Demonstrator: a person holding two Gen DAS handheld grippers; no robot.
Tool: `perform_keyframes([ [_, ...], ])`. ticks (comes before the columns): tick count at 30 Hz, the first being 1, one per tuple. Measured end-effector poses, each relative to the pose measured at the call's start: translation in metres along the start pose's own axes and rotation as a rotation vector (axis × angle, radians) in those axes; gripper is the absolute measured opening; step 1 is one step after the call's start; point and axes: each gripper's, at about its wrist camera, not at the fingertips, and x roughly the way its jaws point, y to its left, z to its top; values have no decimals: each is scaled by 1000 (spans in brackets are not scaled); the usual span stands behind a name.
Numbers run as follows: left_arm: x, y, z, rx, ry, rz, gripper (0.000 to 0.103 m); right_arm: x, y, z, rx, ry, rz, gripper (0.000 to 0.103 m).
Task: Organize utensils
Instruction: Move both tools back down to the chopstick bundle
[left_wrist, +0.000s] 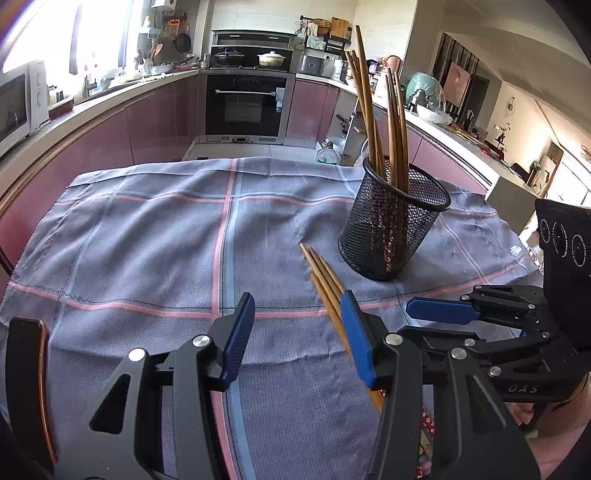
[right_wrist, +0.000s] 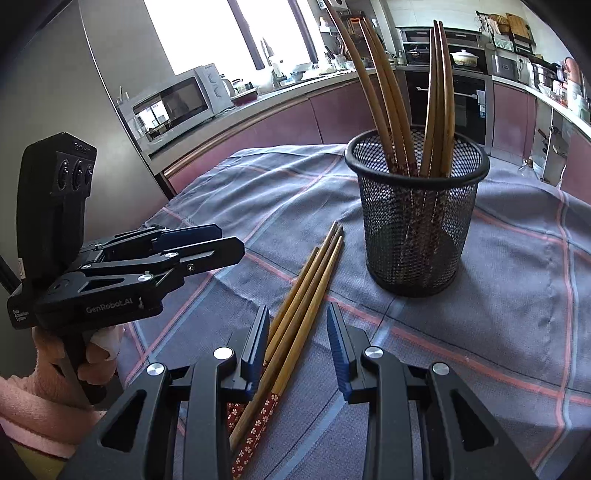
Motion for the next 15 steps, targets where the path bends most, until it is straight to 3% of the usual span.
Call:
perform_keyframes([
  [15,14,-8,-14,6,56,-12,48,20,-2,-9,21,55,-53,30],
])
